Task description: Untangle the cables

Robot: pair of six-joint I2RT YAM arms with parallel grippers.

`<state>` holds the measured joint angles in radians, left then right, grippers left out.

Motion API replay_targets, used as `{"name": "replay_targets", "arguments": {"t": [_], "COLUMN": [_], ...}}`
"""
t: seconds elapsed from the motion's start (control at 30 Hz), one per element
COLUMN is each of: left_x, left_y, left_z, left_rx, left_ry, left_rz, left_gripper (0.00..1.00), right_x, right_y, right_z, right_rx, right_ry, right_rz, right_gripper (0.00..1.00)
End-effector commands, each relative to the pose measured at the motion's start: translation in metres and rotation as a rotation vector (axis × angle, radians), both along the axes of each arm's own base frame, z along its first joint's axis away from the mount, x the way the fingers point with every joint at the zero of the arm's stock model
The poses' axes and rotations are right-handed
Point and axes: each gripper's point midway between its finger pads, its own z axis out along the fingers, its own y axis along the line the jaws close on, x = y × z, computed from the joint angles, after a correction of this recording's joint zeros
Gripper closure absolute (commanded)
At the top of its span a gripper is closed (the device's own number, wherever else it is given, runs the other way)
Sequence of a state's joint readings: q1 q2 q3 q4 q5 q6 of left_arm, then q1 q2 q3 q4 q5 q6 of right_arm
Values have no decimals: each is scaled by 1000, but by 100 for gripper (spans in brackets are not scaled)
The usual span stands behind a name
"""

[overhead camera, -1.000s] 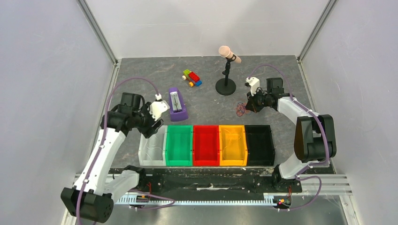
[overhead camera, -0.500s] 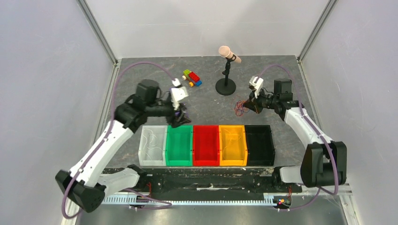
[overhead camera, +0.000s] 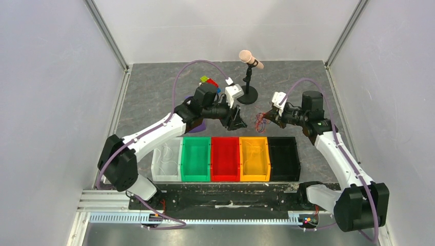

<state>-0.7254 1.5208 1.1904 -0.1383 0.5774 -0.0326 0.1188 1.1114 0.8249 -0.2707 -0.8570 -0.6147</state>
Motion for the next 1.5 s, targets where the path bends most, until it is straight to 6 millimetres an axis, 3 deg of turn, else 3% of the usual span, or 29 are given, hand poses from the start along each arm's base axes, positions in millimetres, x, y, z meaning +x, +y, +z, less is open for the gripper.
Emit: {"name": "replay_targets", "arguments": {"t": [0.0, 0.13, 0.33, 0.4, 0.53, 0.7, 0.9, 1.17, 1.3, 1.37, 1.4, 1.47], "left_x": [11, 27, 30, 33, 28, 23, 34, 43, 41, 43, 44, 48], "left_y": [-25, -24, -26, -27, -27, -25, -21, -21, -30, -31, -30, -27], "left_z": [47, 36, 19, 17, 12, 14, -2, -8, -6, -6, -6, -2], "left_rx": [-161, -142, -100, -95, -85, -98, -30, 65, 66, 71, 77, 93], "left_ry": [-13, 27, 52, 53, 90, 104, 121, 55, 50, 43, 36, 8], "left_rz": [45, 146, 176, 191, 180, 177, 243, 275, 261, 267, 274, 285], "left_gripper": [42, 51, 52, 50, 36, 36, 48, 67, 60, 62, 68, 89], "right_x": [-3, -7, -8, -9, -9, -9, -11, -9, -8, -7, -7, -4], "right_y": [6, 10, 14, 16, 18, 18, 22, 22, 24, 24, 23, 20], "right_z": [6, 4, 1, 1, -2, -3, 3, 0, 2, 2, 2, 0], "right_rx": [-7, -22, -41, -40, -56, -64, -49, -56, -45, -46, -49, -60], "right_ry": [-59, -75, -88, -87, -97, -103, -115, -116, -114, -113, -115, -114], "right_rz": [36, 52, 52, 54, 44, 42, 52, 42, 38, 34, 29, 10], "right_gripper": [100, 100, 100, 100, 100, 100, 100, 100, 100, 100, 100, 100]}}
